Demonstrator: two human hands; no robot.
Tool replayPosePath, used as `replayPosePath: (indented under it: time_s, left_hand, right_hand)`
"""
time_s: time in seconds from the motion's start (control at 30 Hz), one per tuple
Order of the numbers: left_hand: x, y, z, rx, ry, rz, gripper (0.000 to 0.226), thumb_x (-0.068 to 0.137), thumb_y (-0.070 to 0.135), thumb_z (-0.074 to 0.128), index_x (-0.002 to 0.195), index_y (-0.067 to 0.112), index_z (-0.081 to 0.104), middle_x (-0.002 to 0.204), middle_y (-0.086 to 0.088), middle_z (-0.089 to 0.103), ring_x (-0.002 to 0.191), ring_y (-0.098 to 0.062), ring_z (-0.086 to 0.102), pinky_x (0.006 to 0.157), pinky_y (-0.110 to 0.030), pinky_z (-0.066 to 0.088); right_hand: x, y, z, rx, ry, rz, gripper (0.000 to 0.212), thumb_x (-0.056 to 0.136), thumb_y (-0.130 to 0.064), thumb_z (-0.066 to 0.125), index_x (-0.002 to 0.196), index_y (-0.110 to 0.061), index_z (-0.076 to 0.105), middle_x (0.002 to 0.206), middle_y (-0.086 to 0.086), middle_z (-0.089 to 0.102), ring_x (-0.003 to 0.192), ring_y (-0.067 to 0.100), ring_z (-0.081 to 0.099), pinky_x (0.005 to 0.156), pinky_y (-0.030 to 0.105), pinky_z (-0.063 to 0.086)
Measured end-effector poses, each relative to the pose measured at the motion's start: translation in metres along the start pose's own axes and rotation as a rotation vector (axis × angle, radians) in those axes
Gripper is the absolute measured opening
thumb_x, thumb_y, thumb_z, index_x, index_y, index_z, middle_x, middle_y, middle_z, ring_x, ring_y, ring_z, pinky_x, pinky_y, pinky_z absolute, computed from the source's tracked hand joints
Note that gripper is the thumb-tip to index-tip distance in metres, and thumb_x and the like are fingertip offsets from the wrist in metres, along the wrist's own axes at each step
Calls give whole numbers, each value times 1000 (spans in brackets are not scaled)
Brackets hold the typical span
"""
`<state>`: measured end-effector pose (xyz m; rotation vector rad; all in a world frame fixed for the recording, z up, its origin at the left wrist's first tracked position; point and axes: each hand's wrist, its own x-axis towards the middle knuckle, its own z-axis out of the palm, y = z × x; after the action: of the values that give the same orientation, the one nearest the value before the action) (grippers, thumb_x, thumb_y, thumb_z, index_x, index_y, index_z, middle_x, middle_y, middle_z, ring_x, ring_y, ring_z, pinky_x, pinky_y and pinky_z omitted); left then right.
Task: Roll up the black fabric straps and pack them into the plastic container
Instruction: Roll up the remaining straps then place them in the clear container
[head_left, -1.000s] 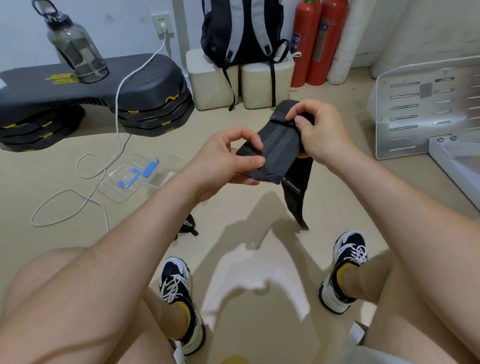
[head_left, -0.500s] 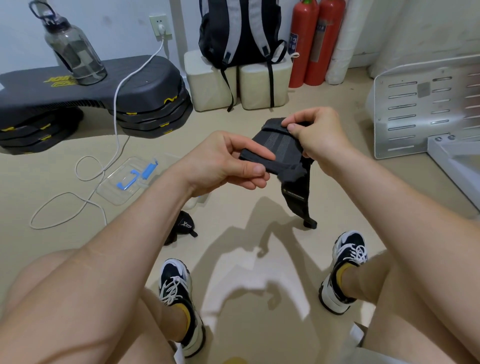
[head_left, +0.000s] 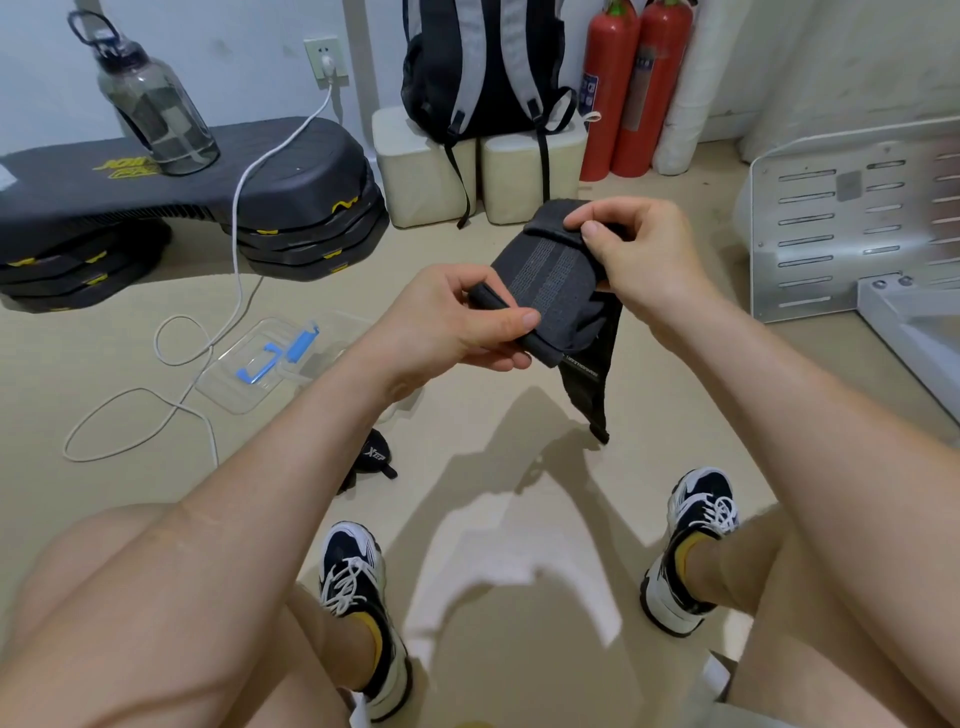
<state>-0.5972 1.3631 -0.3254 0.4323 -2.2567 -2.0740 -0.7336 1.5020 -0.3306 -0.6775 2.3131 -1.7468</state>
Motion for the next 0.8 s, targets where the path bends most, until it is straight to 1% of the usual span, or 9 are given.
replayPosePath:
  time_s: [0.07,0.13,0.2,0.27,0.3,0.43,0.5,0.67,0.8]
  left_hand:
    - [0,2,0,8,32,19,18,83,2,73,74,6,58,61,-10,66,55,-21,70,53,-25,56]
    - [0,3,0,16,57,36,18,83,1,74,75,6,58,59,-8,66,53,-21,69,52,-25,57]
    - [0,4,0,26,74,52,19,83,0,74,76,7,57,58,-7,66,52,-22,69,50,-26,57]
    - [2,4,-1,39,106,73,24,83,1,74,77,11,53,60,-9,66,51,-24,68,47,-27,54]
    - [2,3,-2,49,126,85,27,84,2,74,78,12,50,61,-11,66,50,-25,67,46,-26,52]
    - [4,2,-4,66,166,99,26,86,5,73,81,14,49,58,-10,64,46,-22,64,43,-23,49]
    - [5,2,-4,68,185,81,20,86,8,74,82,12,55,53,-9,63,43,-20,63,41,-22,47]
    - [6,1,-6,39,229,47,21,85,15,76,82,9,56,51,-10,63,41,-20,60,39,-22,45]
    - [4,0,-5,17,237,46,24,87,16,75,79,11,53,50,-10,62,39,-20,59,39,-21,43]
  right_hand:
    - [0,-4,-1,70,-31,38,25,99,-11,50,91,-25,69,88,-5,65,83,10,63,65,30,58]
    - [-4,-7,0,172,-106,104,15,97,-10,57,107,-19,63,96,-2,62,84,13,63,55,26,55]
    - [-7,-4,3,199,-181,148,43,84,-15,76,119,-21,52,108,0,59,91,16,65,55,27,55]
    - [-7,2,7,139,-218,131,74,62,-24,89,121,-26,44,122,5,53,103,21,63,63,29,54]
    - [-7,5,9,105,-228,112,81,54,-27,88,121,-28,42,127,7,50,109,23,60,68,30,53]
    - [-8,4,13,65,-247,50,86,48,-27,86,119,-33,38,132,6,43,117,22,54,91,43,56]
    - [-9,5,14,57,-254,40,86,48,-24,85,119,-33,38,132,6,42,118,23,53,93,45,55]
    - [-11,2,16,224,-319,130,87,53,-15,87,122,-32,37,134,7,44,113,25,60,69,34,56]
    - [-16,0,17,297,-356,156,82,68,0,86,126,-28,35,129,4,48,106,19,61,60,29,55]
